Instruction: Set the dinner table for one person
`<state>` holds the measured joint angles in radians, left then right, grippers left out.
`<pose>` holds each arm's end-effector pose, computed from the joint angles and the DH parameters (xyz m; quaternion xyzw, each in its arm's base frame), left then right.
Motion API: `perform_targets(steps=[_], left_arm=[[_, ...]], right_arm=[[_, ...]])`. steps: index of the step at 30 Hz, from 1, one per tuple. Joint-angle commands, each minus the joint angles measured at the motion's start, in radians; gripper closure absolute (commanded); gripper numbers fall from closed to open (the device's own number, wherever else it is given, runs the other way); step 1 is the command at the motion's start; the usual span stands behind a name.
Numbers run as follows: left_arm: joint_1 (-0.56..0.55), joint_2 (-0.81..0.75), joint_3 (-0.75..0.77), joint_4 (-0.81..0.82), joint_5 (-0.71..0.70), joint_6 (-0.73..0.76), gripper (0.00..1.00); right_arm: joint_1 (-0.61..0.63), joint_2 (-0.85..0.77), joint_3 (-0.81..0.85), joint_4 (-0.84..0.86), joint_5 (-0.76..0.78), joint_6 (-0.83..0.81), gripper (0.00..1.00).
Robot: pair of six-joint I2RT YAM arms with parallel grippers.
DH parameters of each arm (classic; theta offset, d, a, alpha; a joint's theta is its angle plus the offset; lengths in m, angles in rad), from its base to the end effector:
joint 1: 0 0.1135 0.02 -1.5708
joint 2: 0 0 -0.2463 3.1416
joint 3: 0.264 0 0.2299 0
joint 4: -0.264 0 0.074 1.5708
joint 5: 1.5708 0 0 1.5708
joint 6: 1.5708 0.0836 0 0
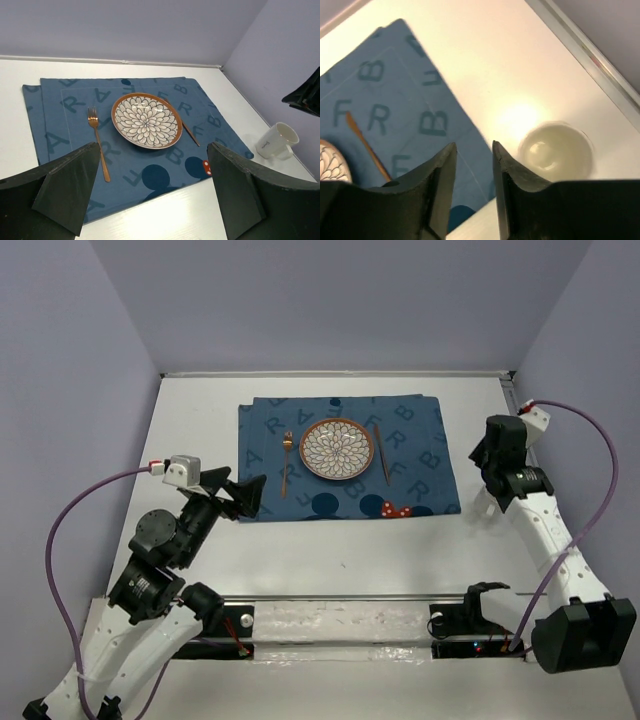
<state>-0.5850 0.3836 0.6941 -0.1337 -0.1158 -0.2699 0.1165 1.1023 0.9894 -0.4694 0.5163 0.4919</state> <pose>0.1214 -0.0688 0.3582 0.0567 0.6399 -0.2835 0.7120 0.2616 -0.0109 0.2872 0.2778 0.8136 -0.0770 0.5049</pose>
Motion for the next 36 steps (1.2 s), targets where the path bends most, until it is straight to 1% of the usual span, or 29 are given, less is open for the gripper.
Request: perform_targets(steps=[1,4,8,11,13,15,17,20,21,22,23,25,28,29,30,31,33,34,36], left_arm=[[-0.027,-0.021,0.004,0.051,0.005,0.02,0.01],[-0.035,-0.029,0.004,0.049,0.002,0.021,0.01],[-0.039,-0.035,0.004,0.048,0.001,0.02,0.01],[-0.041,-0.038,0.004,0.048,-0.001,0.018,0.01],[-0.042,-0.04,0.004,0.048,-0.001,0.02,0.01],[-0.041,-0.037,0.004,0.048,-0.001,0.02,0.01],[-0.042,-0.035,0.004,0.049,0.002,0.02,0.01],[-0.041,-0.029,0.004,0.048,0.002,0.02,0.01],[-0.042,-0.028,0.004,0.049,0.002,0.02,0.01],[-0.042,-0.028,0.004,0.049,0.002,0.02,0.01],[-0.041,-0.025,0.004,0.048,0.001,0.02,0.01],[-0.042,-0.025,0.004,0.049,0.001,0.021,0.01],[-0.041,-0.017,0.004,0.051,0.004,0.02,0.01],[-0.041,-0.012,0.004,0.054,0.005,0.02,0.01],[-0.042,-0.009,0.004,0.054,0.005,0.021,0.01],[-0.042,-0.006,0.004,0.055,0.007,0.021,0.01],[-0.039,0.0,0.004,0.055,0.007,0.021,0.01],[-0.039,0.004,0.004,0.055,0.008,0.021,0.01],[-0.03,0.009,0.004,0.055,0.008,0.021,0.01]], right_arm=[[-0.046,-0.051,-0.067,-0.046,0.079,0.03,0.55],[-0.086,-0.035,-0.087,-0.06,0.071,0.027,0.55],[-0.109,0.001,-0.113,-0.055,0.053,0.04,0.57],[-0.12,0.05,-0.121,-0.037,0.047,0.034,0.58],[-0.12,0.079,-0.121,-0.02,0.013,0.031,0.58],[-0.12,0.111,-0.129,0.021,-0.035,0.014,0.6],[-0.12,0.143,-0.124,0.028,-0.032,0.011,0.62],[-0.12,0.172,-0.115,0.035,-0.018,0.002,0.72],[-0.129,0.177,-0.113,0.035,-0.013,0.001,0.83],[-0.129,0.179,-0.113,0.034,-0.01,-0.003,0.89],[-0.129,0.174,-0.109,0.034,0.002,-0.007,1.0],[-0.129,0.157,-0.104,0.032,0.017,-0.039,1.0],[-0.118,0.126,-0.028,0.003,0.048,-0.087,1.0],[-0.104,0.123,0.041,-0.011,0.068,-0.117,1.0],[-0.085,0.123,0.041,-0.011,0.079,-0.137,1.0],[-0.042,0.136,0.113,-0.012,0.085,-0.153,1.0],[-0.005,0.163,0.182,0.003,0.048,-0.21,1.0],[0.005,0.21,0.248,0.008,-0.031,-0.234,1.0],[0.028,0.267,0.302,0.043,-0.114,-0.266,1.0]])
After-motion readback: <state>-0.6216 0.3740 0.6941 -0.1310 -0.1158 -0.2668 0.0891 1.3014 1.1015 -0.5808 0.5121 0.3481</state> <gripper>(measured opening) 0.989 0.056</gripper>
